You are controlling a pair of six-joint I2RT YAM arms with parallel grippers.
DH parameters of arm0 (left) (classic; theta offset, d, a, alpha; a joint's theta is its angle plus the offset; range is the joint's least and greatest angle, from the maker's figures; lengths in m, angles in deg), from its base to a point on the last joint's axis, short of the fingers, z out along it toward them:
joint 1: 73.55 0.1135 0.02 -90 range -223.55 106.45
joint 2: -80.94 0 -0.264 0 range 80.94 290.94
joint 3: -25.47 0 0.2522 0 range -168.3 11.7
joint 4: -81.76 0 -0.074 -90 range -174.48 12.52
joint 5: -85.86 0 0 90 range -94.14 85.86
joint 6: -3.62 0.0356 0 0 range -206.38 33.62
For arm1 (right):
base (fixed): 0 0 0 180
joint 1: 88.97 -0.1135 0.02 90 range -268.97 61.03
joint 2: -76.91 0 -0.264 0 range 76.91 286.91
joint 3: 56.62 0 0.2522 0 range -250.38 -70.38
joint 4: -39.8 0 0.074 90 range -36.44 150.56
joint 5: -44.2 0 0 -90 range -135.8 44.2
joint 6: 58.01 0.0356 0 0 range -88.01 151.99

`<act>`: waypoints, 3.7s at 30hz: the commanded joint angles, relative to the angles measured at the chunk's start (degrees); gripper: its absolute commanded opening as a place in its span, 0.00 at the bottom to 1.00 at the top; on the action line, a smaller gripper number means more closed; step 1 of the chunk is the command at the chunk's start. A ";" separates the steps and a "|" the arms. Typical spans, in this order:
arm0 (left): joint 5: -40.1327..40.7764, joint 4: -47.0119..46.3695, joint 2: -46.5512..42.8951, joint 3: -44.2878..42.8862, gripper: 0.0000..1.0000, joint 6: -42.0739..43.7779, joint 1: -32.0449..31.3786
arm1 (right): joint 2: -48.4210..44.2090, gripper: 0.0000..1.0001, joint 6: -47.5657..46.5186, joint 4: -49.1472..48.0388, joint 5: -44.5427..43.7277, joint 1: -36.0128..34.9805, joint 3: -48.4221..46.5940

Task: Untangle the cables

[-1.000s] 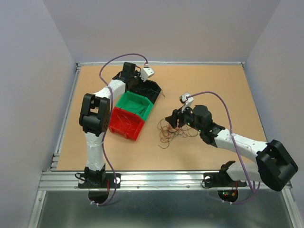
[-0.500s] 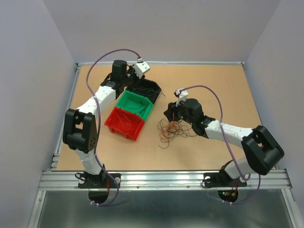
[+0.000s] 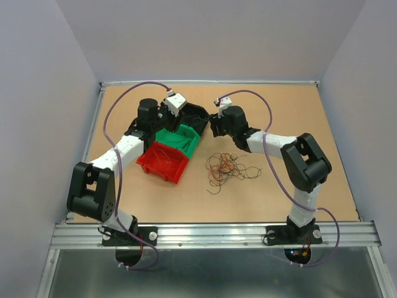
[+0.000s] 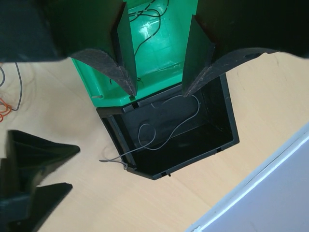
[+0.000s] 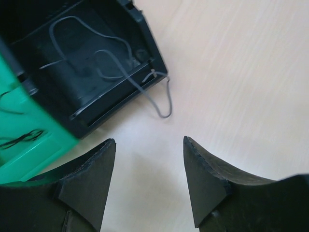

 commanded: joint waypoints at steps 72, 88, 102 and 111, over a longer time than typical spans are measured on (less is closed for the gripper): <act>7.78 -9.74 -6.16 4.16 0.55 -2.71 0.07 | 15.92 0.34 -3.54 0.87 16.07 -0.91 -22.87; 4.79 -3.61 -7.58 7.78 0.80 7.84 -14.25 | -21.44 0.69 5.50 -3.81 -1.76 -0.74 15.57; 3.65 10.56 5.86 -0.48 0.73 10.30 -24.19 | -53.34 0.66 15.09 7.10 -19.53 -0.73 31.58; 3.91 15.66 14.92 -6.20 0.62 10.13 -24.19 | -56.61 0.65 15.18 8.42 -20.05 -0.65 32.81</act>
